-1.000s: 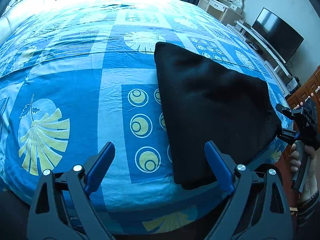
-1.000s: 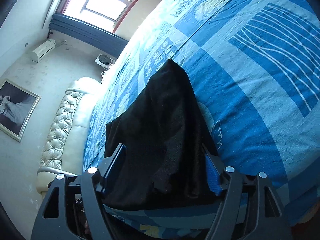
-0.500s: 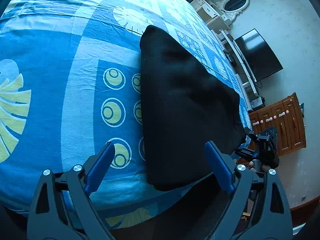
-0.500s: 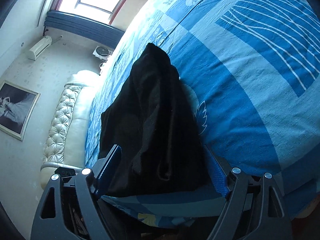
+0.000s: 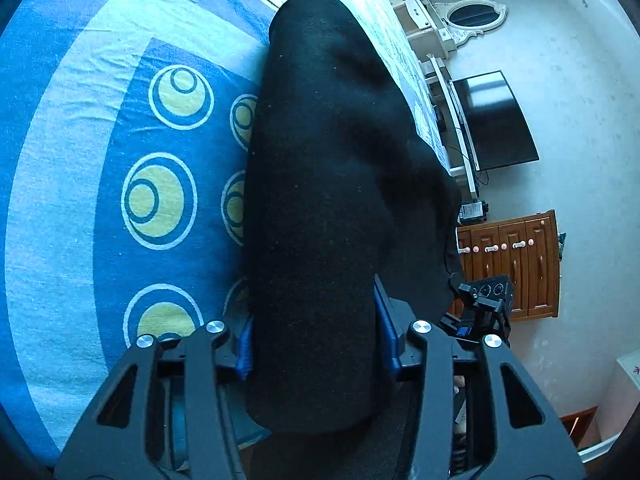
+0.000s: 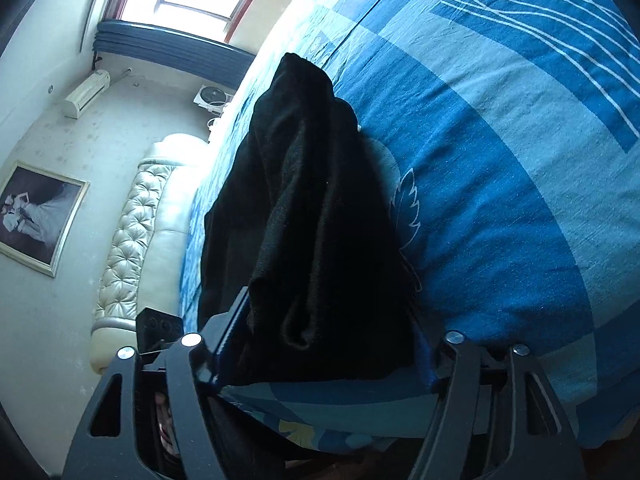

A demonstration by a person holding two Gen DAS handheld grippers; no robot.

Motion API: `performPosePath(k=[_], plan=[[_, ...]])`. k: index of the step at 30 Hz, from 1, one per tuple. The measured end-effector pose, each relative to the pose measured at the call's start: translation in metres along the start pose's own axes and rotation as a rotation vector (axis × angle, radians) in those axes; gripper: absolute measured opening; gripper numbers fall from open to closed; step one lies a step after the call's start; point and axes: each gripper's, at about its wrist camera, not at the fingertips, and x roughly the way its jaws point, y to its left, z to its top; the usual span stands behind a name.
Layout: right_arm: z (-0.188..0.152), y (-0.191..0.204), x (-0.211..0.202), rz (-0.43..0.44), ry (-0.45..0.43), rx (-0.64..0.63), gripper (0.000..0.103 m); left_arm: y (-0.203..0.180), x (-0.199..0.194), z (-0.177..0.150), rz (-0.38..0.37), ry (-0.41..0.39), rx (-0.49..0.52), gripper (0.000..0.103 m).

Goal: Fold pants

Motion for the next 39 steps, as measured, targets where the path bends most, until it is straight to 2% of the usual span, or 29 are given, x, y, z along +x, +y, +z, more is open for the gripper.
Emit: performPosePath(k=[4,9,18,24,31,39], plan=[[-0.001,0.010,0.002,-0.023,-0.004,-0.024,0.050,-0.010,-0.006,-0.003,0.038,-0.027,0.043,0.036],[-0.004,0.030,0.014,-0.014,0.006,-0.053,0.047,-0.014,-0.024,-0.002,0.094,-0.048,0.075,0.035],[-0.023,0.073,0.070,0.038,0.136,-0.139,0.047,0.019,-0.089,-0.013,0.210,-0.117,0.050,0.035],[-0.036,0.087,0.094,0.048,0.197,-0.170,0.047,0.043,-0.114,-0.025,0.213,-0.155,0.011,0.035],[-0.039,0.091,0.099,0.055,0.188,-0.160,0.047,0.034,-0.106,-0.025,0.240,-0.160,0.054,0.036],[-0.039,0.093,0.100,0.063,0.185,-0.160,0.047,0.039,-0.109,-0.025,0.231,-0.158,0.046,0.037]])
